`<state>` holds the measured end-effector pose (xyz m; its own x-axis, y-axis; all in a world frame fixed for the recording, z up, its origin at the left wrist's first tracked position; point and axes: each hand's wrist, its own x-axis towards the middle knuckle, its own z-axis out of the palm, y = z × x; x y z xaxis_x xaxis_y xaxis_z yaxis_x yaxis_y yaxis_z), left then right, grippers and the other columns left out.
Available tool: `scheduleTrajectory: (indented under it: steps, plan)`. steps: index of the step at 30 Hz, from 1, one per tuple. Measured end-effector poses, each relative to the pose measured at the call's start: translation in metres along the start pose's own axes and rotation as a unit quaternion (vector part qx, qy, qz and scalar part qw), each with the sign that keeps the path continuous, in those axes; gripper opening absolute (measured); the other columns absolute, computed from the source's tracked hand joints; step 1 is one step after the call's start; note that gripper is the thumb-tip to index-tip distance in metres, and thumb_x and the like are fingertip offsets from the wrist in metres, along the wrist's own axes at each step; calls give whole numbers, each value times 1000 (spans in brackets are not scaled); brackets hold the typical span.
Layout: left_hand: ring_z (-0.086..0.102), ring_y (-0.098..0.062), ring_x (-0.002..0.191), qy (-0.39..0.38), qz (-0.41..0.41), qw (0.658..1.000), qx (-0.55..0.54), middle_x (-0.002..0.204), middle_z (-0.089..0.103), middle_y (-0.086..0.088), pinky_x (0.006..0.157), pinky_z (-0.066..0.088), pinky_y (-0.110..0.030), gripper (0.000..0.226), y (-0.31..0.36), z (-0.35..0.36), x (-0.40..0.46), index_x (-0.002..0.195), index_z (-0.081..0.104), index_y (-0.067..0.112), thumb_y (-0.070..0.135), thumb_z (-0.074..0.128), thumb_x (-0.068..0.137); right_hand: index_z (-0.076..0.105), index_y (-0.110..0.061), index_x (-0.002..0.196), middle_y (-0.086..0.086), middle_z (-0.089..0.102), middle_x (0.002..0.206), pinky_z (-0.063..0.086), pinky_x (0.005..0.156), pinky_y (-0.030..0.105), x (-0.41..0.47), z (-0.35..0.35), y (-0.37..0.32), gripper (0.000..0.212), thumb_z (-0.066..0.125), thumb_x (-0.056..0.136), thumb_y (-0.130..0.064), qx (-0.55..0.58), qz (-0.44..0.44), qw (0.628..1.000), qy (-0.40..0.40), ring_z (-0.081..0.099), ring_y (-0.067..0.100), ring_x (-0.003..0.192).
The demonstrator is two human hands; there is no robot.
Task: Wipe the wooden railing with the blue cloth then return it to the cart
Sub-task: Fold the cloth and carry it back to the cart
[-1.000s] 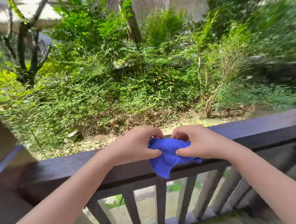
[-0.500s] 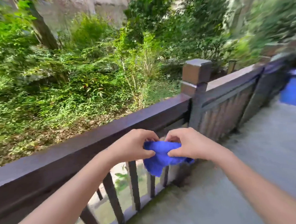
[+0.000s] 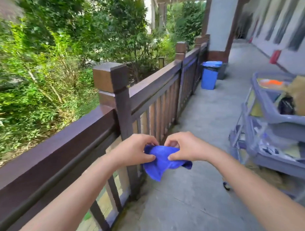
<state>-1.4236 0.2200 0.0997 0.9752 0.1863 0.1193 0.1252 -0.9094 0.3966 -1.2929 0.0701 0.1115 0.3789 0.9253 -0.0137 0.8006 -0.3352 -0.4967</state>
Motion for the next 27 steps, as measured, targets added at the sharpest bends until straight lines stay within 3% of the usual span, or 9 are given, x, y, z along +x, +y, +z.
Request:
scheduleTrajectory:
  steps: [5,11,14,18,24,27]
  plan:
    - [49,-4,76,-20,57,998,2,83,59,12,68,36,-17,26,-25,5,95,97,64,24,24,66,71,67,-16,90,4,71,93,45,69,19,52,-25,52,23,70,67,-13,-1,51,998,26,64,15,86]
    - [58,-18,85,-69,129,989,34,95,67,-3,74,48,-31,29,-48,-16,215,101,64,18,22,66,72,67,-18,91,1,70,91,47,72,21,121,-65,104,24,72,67,-16,28,126,989,77,63,13,83]
    - [59,-17,84,-74,152,985,19,94,68,-3,74,46,-29,28,-58,-16,268,100,64,17,20,67,72,67,-18,91,-3,67,84,49,73,25,150,-82,133,24,71,67,-16,38,148,984,95,66,16,83]
    - [61,-16,85,-92,168,981,-2,95,69,-1,75,45,-27,29,-69,-7,334,100,66,16,18,68,71,68,-16,91,2,72,90,52,78,29,182,-98,174,24,71,67,-16,51,167,978,115,66,17,85]
    - [57,-10,75,-103,168,980,-29,89,68,5,64,41,-14,26,-80,10,440,98,65,22,18,68,72,67,-24,86,-16,63,75,50,70,20,236,-131,252,20,70,67,-19,62,188,972,129,60,3,71]
    - [55,-8,70,-101,168,980,-36,86,67,4,61,41,-11,26,-81,22,501,98,65,21,17,68,73,67,-27,83,-20,62,71,44,59,5,267,-155,302,19,71,65,-21,57,188,971,134,57,-11,65]
